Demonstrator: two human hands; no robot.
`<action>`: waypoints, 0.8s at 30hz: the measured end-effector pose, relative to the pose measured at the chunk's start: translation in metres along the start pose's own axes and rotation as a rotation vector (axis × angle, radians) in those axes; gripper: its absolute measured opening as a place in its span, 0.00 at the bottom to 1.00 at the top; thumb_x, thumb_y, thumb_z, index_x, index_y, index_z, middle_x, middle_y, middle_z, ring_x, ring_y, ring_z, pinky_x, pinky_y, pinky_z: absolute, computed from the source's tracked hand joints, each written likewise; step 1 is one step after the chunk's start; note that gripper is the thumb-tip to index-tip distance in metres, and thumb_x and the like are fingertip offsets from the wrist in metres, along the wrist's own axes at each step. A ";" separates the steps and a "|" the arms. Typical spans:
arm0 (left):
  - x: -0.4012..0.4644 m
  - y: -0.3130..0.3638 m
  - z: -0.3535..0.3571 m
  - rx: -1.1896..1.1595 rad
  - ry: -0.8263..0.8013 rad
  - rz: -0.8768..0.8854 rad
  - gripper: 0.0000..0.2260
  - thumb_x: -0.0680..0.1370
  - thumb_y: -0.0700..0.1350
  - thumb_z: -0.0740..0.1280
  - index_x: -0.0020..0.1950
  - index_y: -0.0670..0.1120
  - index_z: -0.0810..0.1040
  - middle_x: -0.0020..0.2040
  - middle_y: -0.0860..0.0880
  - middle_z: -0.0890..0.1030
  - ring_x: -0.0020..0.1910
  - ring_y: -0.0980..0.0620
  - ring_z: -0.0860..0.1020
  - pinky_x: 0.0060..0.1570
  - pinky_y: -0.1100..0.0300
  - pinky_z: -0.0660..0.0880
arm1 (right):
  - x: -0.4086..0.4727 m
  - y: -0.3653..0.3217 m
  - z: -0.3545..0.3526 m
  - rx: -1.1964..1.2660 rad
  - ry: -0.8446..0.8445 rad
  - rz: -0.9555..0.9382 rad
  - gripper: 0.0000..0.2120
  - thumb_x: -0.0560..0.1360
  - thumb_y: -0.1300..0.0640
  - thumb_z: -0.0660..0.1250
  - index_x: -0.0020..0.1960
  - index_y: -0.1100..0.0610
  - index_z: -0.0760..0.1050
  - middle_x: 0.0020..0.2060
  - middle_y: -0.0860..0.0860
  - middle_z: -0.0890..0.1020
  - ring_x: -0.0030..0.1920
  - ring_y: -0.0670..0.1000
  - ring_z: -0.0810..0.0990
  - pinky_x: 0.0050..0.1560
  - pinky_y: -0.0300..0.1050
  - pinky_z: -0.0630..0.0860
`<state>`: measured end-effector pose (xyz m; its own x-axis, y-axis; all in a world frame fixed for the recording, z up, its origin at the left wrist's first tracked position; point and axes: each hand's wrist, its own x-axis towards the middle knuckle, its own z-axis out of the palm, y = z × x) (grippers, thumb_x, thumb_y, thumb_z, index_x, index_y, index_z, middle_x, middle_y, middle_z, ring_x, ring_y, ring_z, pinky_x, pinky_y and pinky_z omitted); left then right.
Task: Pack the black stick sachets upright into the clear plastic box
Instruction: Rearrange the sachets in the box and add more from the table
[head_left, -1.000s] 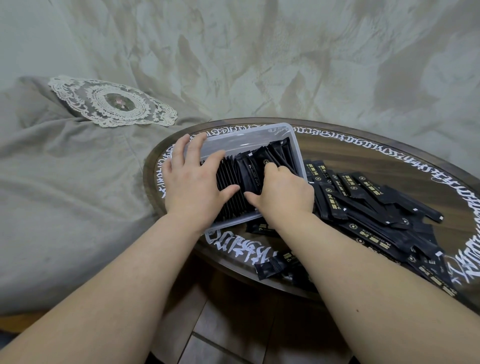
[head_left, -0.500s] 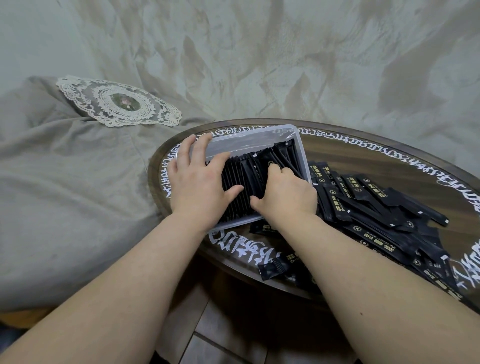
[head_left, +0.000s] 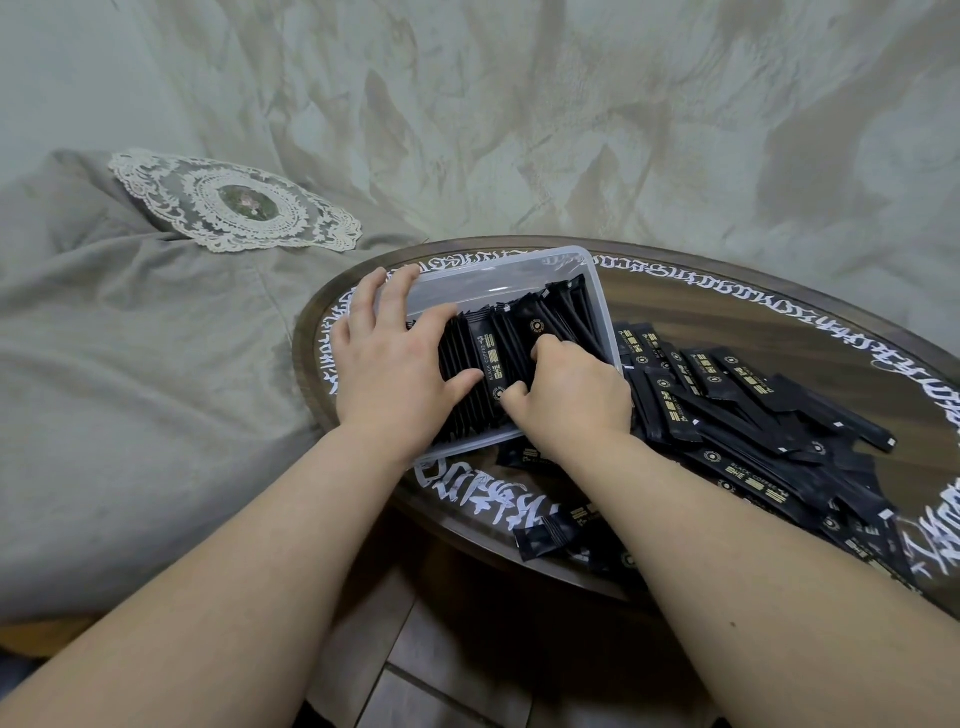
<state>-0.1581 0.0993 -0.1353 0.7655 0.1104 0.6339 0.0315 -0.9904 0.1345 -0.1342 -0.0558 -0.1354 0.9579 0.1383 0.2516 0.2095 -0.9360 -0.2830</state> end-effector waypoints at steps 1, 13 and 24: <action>0.000 0.000 0.000 0.000 -0.001 -0.002 0.28 0.62 0.59 0.78 0.59 0.53 0.79 0.73 0.46 0.67 0.73 0.42 0.60 0.62 0.42 0.64 | 0.000 0.000 0.000 0.005 0.001 -0.003 0.15 0.73 0.48 0.62 0.56 0.54 0.71 0.49 0.51 0.78 0.48 0.58 0.78 0.40 0.45 0.68; -0.001 0.001 -0.002 0.006 -0.010 0.002 0.29 0.63 0.60 0.77 0.60 0.52 0.78 0.74 0.46 0.66 0.74 0.42 0.59 0.63 0.42 0.63 | 0.000 -0.001 0.003 0.027 0.015 0.011 0.20 0.74 0.39 0.63 0.57 0.53 0.71 0.51 0.50 0.79 0.52 0.58 0.79 0.48 0.50 0.75; 0.000 0.001 -0.002 0.007 -0.010 0.005 0.29 0.62 0.59 0.77 0.60 0.52 0.79 0.73 0.45 0.66 0.73 0.41 0.60 0.62 0.41 0.64 | 0.003 -0.006 0.002 -0.020 -0.011 0.052 0.28 0.68 0.33 0.67 0.56 0.54 0.69 0.51 0.52 0.79 0.51 0.58 0.80 0.41 0.47 0.70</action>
<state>-0.1596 0.0987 -0.1340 0.7722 0.1047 0.6266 0.0320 -0.9915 0.1262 -0.1320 -0.0491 -0.1351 0.9696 0.0928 0.2266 0.1555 -0.9482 -0.2772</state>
